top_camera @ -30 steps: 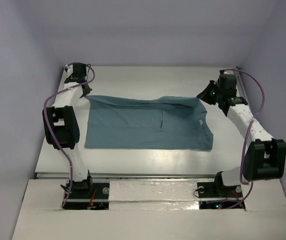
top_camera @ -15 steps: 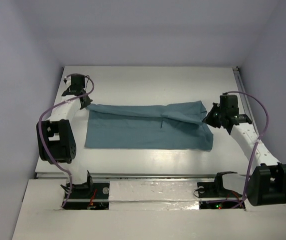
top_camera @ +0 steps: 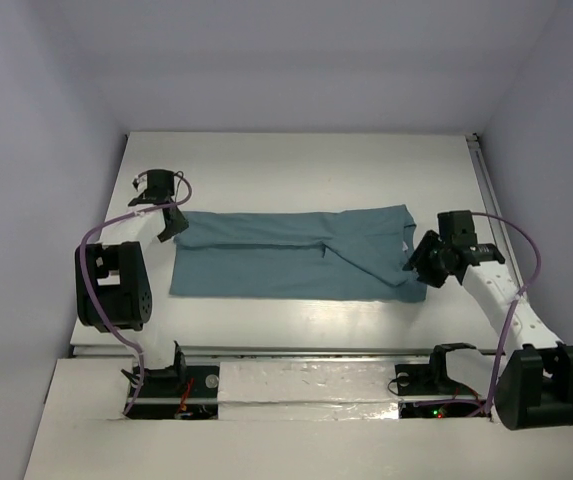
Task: Fold and stack the t-shirts
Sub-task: Fold the other side of the tshirt into a rectangle
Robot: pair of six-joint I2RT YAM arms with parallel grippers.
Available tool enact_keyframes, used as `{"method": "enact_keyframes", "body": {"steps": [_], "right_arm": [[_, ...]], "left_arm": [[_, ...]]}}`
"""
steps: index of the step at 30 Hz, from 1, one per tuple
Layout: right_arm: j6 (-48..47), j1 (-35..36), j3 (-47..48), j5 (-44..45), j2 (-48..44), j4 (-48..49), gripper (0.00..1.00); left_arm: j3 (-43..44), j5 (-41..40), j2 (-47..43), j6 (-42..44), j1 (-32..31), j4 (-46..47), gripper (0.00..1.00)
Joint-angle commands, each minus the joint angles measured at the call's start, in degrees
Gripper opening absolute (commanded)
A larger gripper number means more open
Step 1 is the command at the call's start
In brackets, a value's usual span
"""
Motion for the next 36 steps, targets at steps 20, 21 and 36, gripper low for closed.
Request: {"method": "enact_keyframes", "body": {"steps": [20,21,36], "right_arm": [[-10.66,7.85,26.46,-9.9,36.25,20.7,0.49],[-10.93,7.85,27.25,-9.99,37.4,20.52,0.49],[-10.84,13.03,29.98,-6.66,42.69,17.01,0.3]], "left_arm": [[-2.69,1.95,-4.9,-0.85,-0.97,1.94,0.46],[-2.87,2.3,-4.63,-0.85,-0.97,2.11,0.46],[-5.16,3.53,-4.36,-0.85,-0.97,4.05,0.42]]}}
